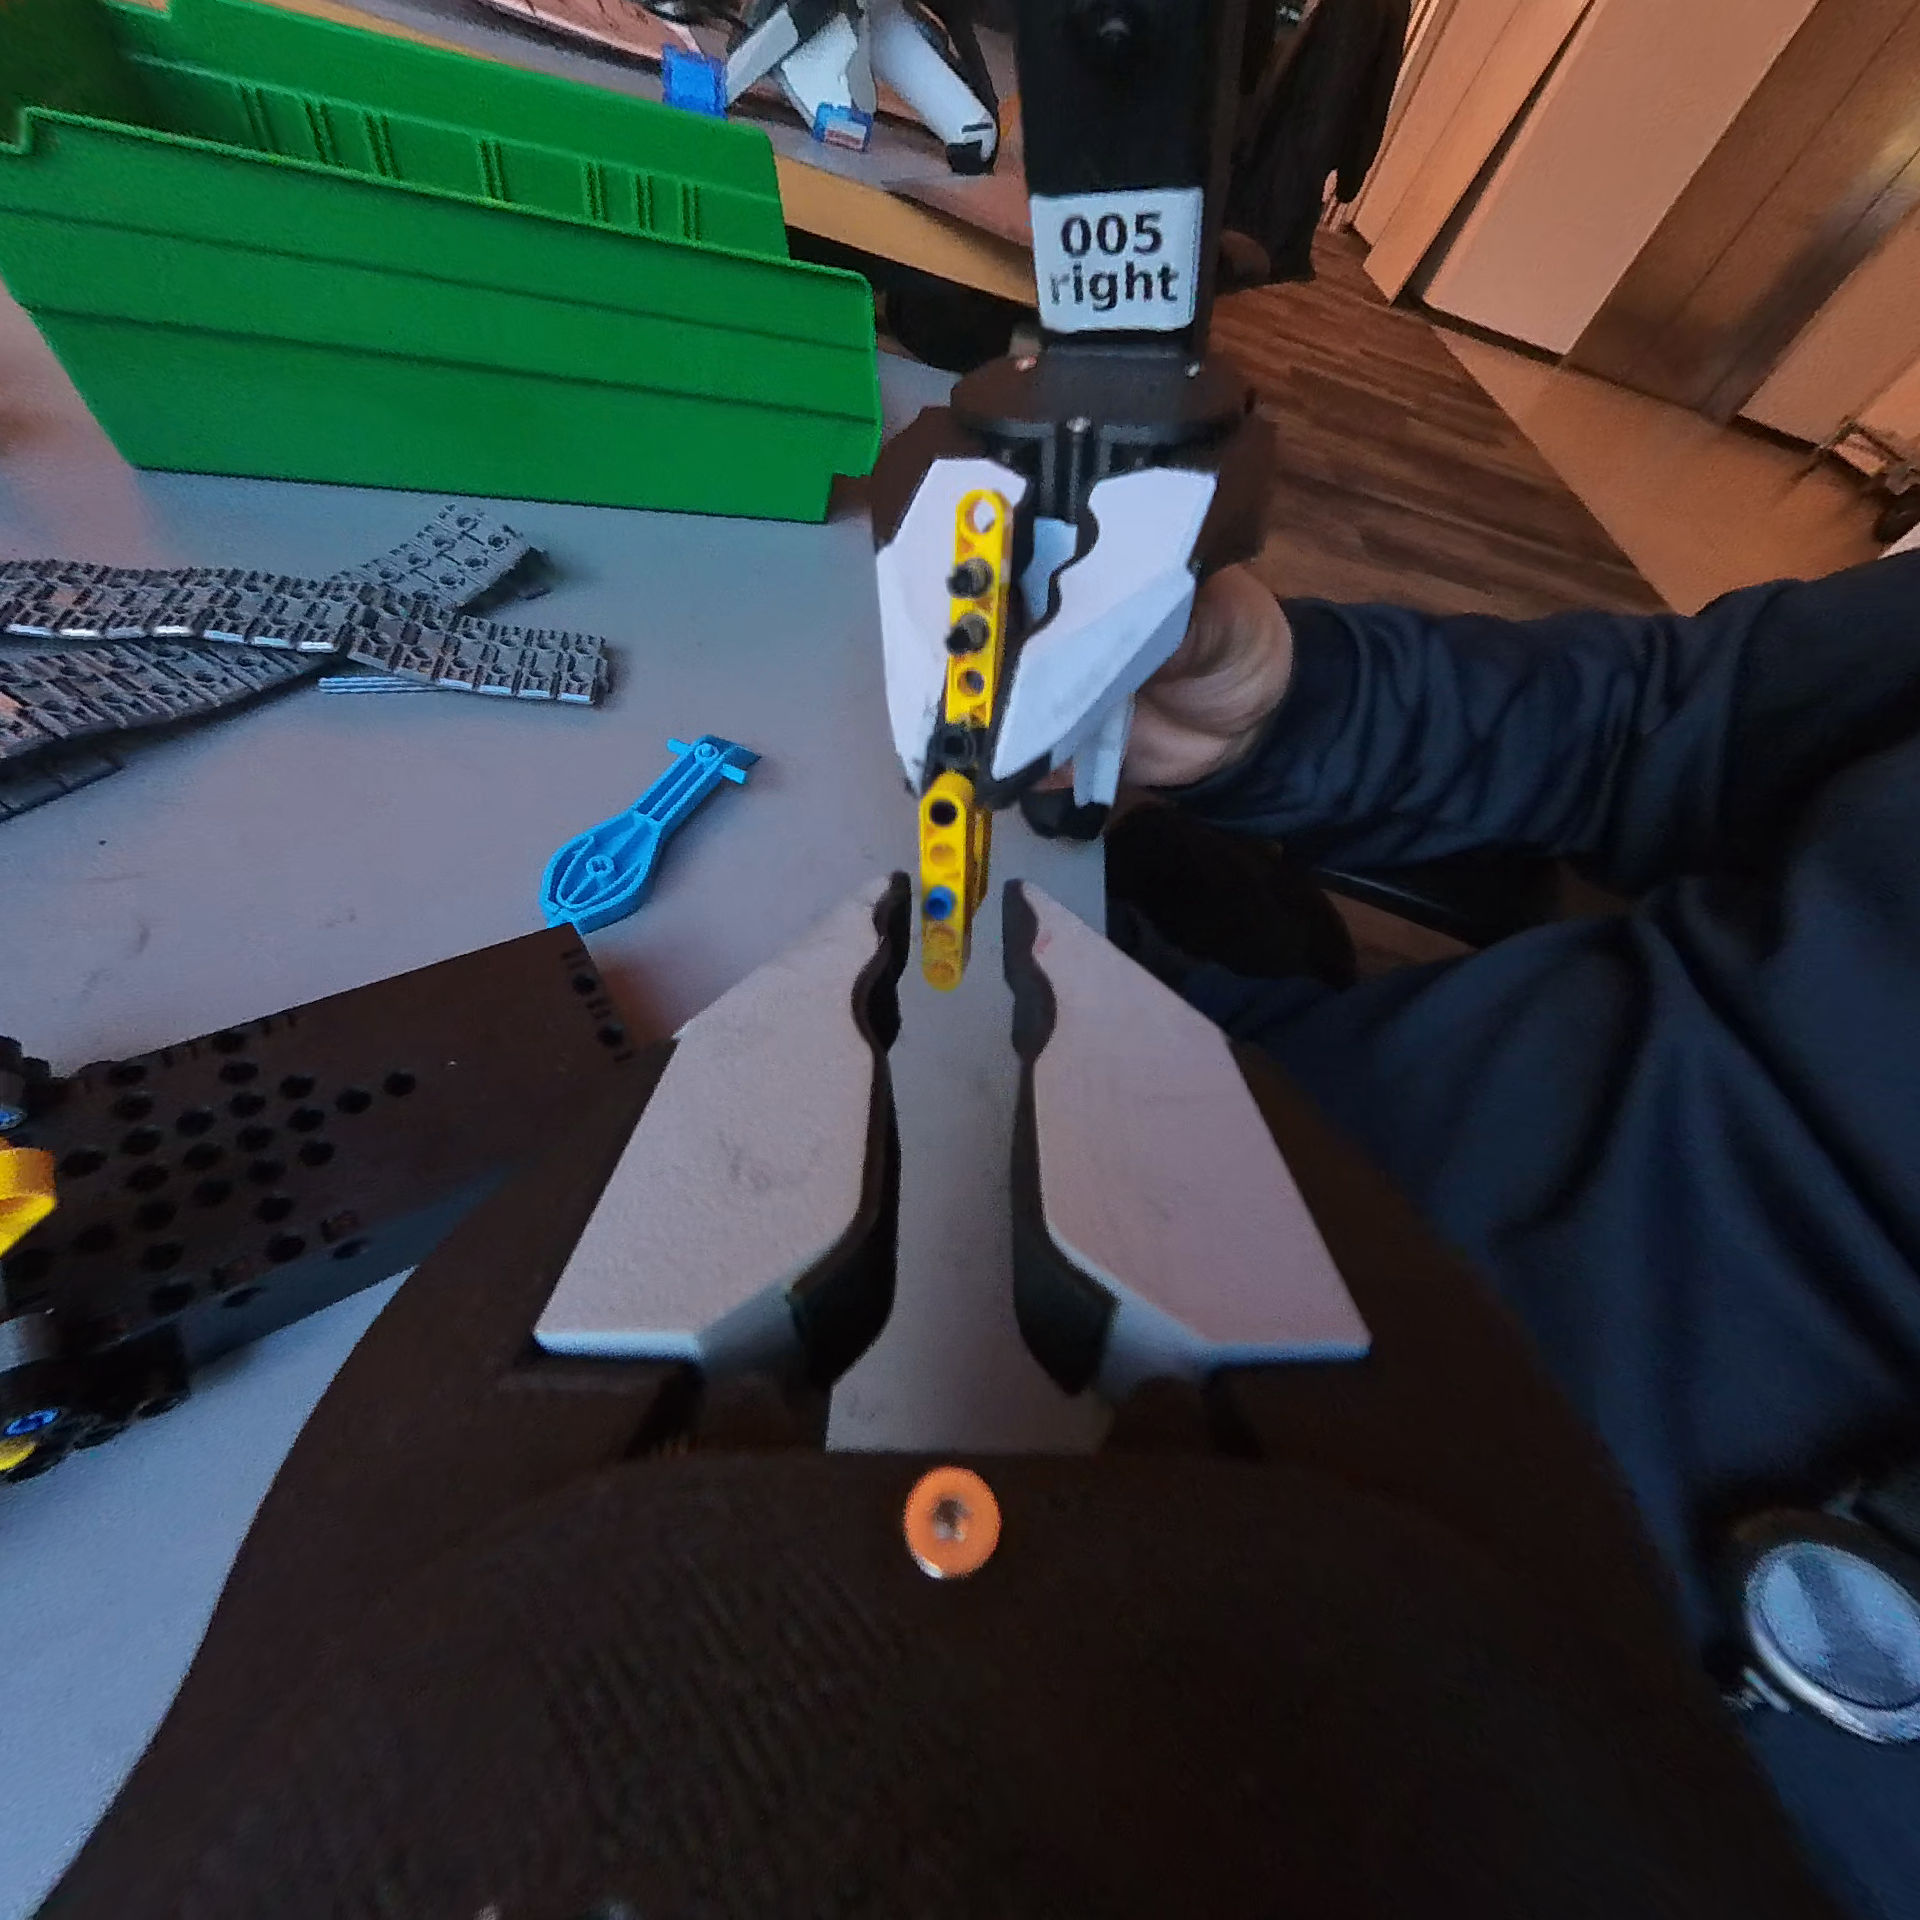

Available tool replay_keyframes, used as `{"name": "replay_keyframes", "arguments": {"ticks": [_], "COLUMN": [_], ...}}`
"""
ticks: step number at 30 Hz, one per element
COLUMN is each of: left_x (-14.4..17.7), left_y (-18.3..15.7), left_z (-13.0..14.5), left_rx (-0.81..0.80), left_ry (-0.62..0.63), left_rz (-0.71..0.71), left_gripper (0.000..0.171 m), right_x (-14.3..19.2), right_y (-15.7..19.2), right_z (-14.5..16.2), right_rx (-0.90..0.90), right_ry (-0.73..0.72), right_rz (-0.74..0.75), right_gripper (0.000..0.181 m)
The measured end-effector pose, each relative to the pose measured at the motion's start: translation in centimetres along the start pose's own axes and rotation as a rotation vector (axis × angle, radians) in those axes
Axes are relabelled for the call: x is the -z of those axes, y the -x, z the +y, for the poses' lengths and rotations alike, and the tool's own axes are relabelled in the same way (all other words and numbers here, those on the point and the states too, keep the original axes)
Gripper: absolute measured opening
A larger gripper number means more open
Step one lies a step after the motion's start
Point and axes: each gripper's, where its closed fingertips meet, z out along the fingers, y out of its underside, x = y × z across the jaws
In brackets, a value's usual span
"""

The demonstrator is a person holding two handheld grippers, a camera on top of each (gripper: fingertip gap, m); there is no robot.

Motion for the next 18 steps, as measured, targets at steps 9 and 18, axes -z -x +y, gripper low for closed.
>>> {"name": "replay_keyframes", "arguments": {"ticks": [9,18], "left_x": [0.8,0.3], "left_y": [0.0,-0.9], "left_z": [-1.6,-1.0], "left_rx": [-0.017,0.033], "left_ry": [-0.094,-0.091], "left_rz": [-0.019,0.071], "left_gripper": [0.006,0.006], "right_x": [-0.2,-0.5], "right_y": [0.5,0.9], "right_z": [-1.0,0.2], "right_rx": [-0.146,-0.024], "right_ry": [-0.143,-0.008], "right_rz": [-0.116,-0.048], "right_gripper": [0.008,0.004]}}
